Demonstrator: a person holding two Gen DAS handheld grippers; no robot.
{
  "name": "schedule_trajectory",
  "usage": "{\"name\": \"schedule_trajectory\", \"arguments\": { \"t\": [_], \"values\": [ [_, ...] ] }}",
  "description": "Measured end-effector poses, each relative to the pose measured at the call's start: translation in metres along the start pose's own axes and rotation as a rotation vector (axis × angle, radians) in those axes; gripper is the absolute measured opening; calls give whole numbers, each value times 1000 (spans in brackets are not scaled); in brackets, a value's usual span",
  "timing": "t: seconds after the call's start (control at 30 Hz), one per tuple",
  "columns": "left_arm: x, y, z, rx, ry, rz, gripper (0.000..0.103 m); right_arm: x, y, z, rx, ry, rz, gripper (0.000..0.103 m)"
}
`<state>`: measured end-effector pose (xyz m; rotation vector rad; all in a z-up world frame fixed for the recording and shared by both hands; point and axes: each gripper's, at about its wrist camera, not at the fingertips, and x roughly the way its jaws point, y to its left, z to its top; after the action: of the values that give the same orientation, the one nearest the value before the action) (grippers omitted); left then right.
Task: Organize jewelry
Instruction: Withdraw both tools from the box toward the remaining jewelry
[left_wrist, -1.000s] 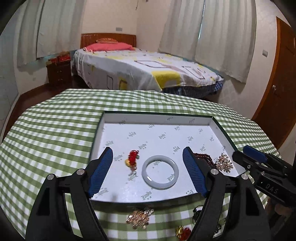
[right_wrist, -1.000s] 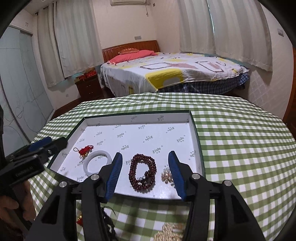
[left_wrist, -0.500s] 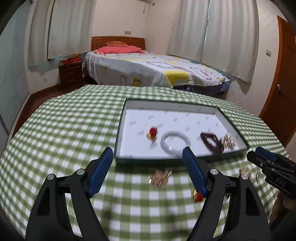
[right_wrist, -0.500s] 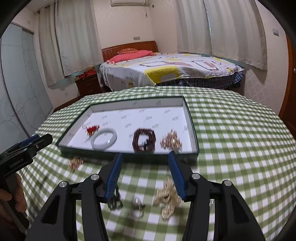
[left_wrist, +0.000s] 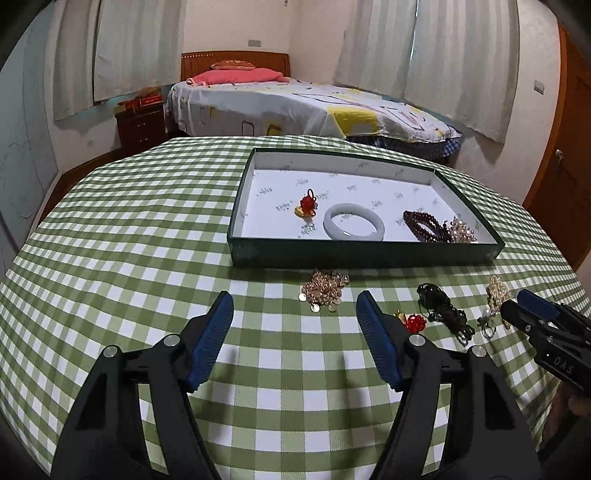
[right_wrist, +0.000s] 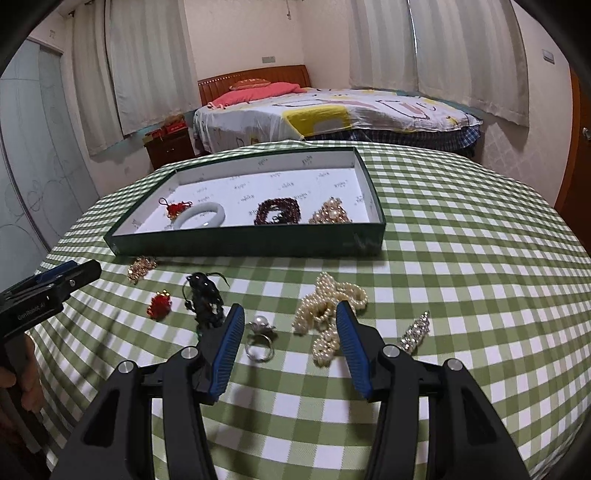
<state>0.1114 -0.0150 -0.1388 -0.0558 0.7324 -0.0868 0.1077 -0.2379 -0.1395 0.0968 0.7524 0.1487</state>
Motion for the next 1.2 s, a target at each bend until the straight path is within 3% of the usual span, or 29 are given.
{"name": "schedule_trajectory", "arguments": {
  "t": [0.33,0.83,1.07,1.2],
  "values": [
    [4,-1,-2,-4,16,-2,67,0,-16,2,32,-11,-31,51],
    [13,3,-4,-20,39,-3,67,11,16,0,-55,35,63,34],
    [13,-3,-6,-8,47,-19,67,21,17,-6,-59,76,54,23],
    [13,-12,-6,11,48,-37,67,18,17,-7,-64,73,51,22]
  ]
}}
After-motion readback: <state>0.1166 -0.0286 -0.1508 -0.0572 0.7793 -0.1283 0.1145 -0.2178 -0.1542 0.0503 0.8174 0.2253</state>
